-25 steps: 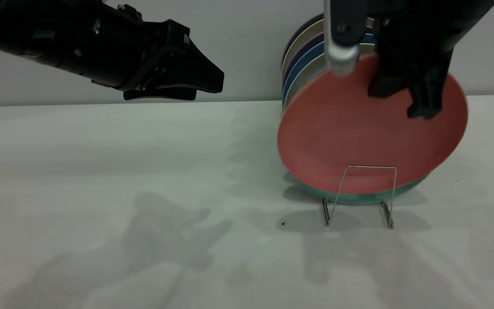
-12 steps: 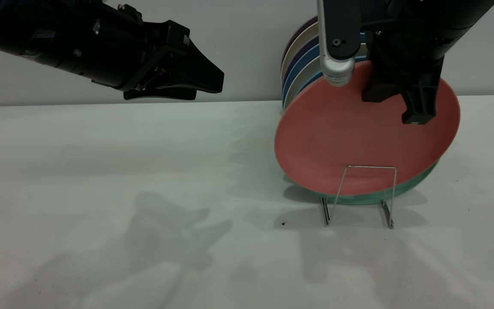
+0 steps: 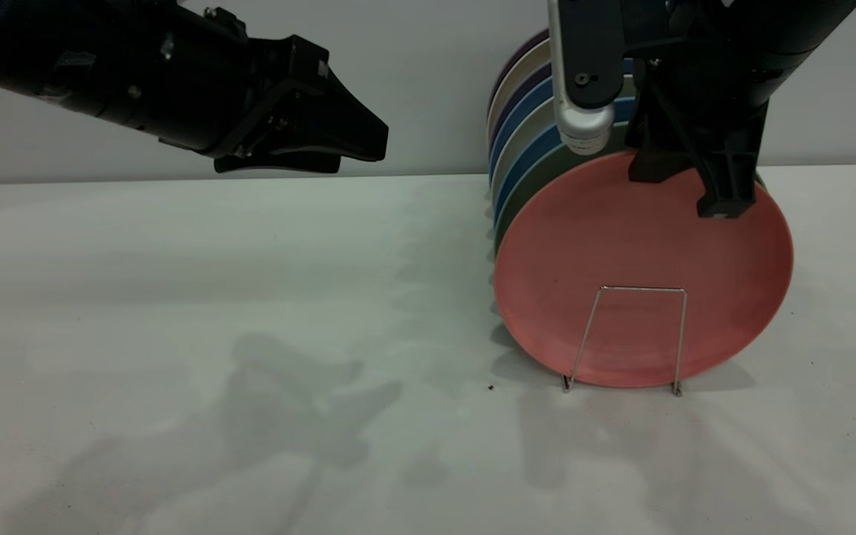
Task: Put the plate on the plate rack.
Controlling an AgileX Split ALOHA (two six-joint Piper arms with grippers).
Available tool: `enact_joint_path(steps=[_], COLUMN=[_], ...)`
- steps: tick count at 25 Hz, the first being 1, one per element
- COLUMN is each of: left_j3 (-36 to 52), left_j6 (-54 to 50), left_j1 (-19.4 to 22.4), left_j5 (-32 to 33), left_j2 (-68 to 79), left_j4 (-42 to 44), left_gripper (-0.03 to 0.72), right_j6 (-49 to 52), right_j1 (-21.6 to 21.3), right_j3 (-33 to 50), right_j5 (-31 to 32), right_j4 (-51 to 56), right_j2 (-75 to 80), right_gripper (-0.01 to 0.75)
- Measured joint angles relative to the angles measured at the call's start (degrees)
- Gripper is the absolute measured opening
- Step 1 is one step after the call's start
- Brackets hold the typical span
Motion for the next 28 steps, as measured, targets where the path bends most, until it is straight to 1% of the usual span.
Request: enact_joint_path(steps=[1,2,5,9,14,17,20,24,26,28], left_j3=[0.00,0.00,0.00,0.00,0.00,0.00,0.05,0.05,0.11,0.39], left_j6=[0.00,0.00,0.00,0.00,0.20,1.24,2.05,2.41,2.41,2.11], left_j1=[0.00,0.00,0.00,0.00,0.00,0.00,0.00,0.00,0.00,0.00], left_j5=[0.00,0.00,0.00,0.00,-0.93,-5.11,-9.30,-10.62,-10.73,-10.97], left_j2=[0.00,0.00,0.00,0.00,-0.88,-4.28,-10.37,-20.90,-26.71,-31.98], left_j4=[-0.05,-0.05,-0.05,-0.05,-0.05,-0.05,-0.05,-0.05,-0.05,-0.05], left_gripper=[0.487,0.487,0.487,0.487,0.487,0.487,0.487,0.487,0.487,0.487], right_j6=[0.00,0.00,0.00,1.34,7.79,16.66,31.34,49.10,54.70,57.14], right_j1=[0.00,0.00,0.00,0.00,0.00,0.00,0.00,0.00,0.00,0.00], right_j3=[0.00,0.00,0.00,0.00,0.00,0.00,0.00,0.00,0.00,0.00], right_j5=[0.48,0.48,1.14,1.83,2.47,3.70,6.32,14.56,17.77,20.33], right_j4=[0.00,0.00,-0.37,-3.18,-9.18,-12.15,-15.70,-22.26,-23.14,-21.88], right_j2=[0.00,0.00,-0.12,-1.97,-6.46,-10.60,-15.98,-23.54,-27.29,-30.56], right_gripper=[0.297,0.297,0.348,0.374,0.376,0.376,0.376,0.376,0.376,0.376])
